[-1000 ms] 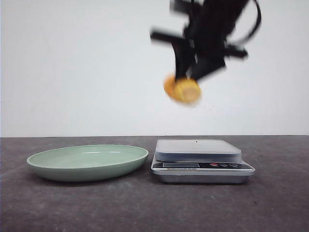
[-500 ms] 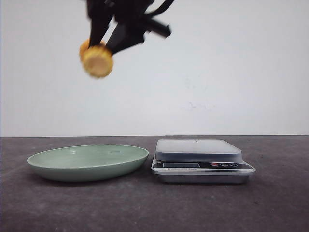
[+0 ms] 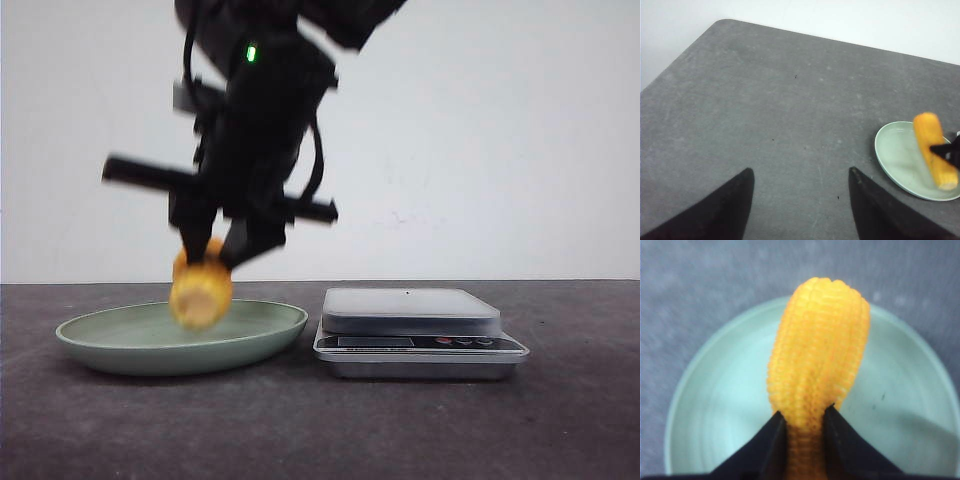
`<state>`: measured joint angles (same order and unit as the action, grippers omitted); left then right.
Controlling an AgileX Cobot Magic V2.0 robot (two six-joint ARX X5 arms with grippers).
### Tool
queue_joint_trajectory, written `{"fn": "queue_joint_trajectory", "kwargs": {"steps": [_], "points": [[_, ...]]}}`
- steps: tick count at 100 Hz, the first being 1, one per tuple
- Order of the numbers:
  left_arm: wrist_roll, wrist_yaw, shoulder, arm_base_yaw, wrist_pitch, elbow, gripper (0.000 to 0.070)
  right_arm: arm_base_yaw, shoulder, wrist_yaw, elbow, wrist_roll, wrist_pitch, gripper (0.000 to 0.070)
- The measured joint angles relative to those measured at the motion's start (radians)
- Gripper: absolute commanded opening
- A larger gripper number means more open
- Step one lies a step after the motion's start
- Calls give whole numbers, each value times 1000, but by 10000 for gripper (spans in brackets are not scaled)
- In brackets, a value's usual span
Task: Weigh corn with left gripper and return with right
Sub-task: 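Carry the corn with the right gripper back onto the green plate, then open the right gripper and lift it away from the plate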
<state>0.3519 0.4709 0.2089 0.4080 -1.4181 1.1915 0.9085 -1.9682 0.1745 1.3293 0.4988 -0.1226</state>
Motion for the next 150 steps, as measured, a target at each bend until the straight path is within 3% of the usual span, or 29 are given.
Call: {"fn": "queue_joint_trajectory", "kwargs": {"steps": [8, 26, 33, 58, 84, 123, 150], "points": [[0, 0, 0, 0, 0, 0, 353, 0, -16, -16, 0, 11, 1, 88], [0, 0, 0, 0, 0, 0, 353, 0, -18, -18, 0, 26, 23, 585], [0, 0, 0, 0, 0, 0, 353, 0, -18, -17, 0, 29, 46, 696], [0, 0, 0, 0, 0, 0, 353, -30, 42, -52, 3, -1, -7, 700], [-2, 0, 0, 0, 0, 0, 353, -187, 355, -46, 3, -115, -121, 700], [-32, 0, 0, 0, 0, 0, 353, -452, 973, -31, 4, -335, -518, 700], [-54, -59, 0, 0, 107, -3, 353, -464, 1313, -28, 12, -369, -830, 700]]}}
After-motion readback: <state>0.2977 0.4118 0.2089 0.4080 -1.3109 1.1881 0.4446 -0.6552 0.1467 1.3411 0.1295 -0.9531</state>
